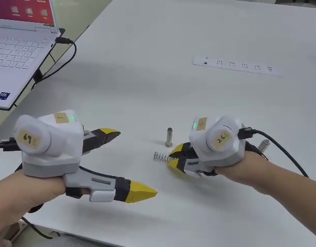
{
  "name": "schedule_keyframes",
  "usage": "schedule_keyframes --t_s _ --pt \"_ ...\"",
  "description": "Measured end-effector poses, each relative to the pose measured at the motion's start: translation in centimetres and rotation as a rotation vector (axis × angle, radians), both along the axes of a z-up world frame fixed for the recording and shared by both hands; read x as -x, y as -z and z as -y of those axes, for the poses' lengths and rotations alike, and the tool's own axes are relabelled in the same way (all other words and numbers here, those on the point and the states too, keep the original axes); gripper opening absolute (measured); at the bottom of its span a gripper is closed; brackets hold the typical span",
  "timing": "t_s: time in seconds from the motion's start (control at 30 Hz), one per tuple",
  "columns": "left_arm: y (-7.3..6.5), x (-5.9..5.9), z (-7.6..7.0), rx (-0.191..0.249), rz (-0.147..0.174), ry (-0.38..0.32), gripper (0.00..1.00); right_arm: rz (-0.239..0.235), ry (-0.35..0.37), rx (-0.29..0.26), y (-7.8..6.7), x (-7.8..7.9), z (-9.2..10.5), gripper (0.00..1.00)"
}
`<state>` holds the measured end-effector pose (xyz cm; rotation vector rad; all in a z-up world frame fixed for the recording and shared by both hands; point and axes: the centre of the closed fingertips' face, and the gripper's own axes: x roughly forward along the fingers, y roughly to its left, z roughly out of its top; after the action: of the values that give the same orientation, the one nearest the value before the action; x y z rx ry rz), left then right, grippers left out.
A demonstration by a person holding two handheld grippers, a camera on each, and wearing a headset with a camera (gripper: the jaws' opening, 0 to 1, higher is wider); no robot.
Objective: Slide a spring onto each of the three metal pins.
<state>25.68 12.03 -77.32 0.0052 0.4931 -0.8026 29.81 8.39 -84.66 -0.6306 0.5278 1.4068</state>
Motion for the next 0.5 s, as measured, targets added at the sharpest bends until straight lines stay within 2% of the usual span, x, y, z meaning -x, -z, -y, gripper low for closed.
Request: schedule_keyframes --t_s 0.17,0.37,0.5 --pt "-0.4 0.0 0.8 -0.001 0.008 0.018 0.97 0.001 0.005 -0.031 -1.7 0.3 1.0 0.08" --pt "-0.5 0.3 2.2 -0.001 0.013 0.062 0.93 -0.003 0.000 -0.057 -3.5 1.7 2.6 0.08" --pt "-0.6 0.7 3.4 0.002 0.009 0.104 0.87 0.003 -0.025 -0.062 -4.3 3.0 3.8 0.08"
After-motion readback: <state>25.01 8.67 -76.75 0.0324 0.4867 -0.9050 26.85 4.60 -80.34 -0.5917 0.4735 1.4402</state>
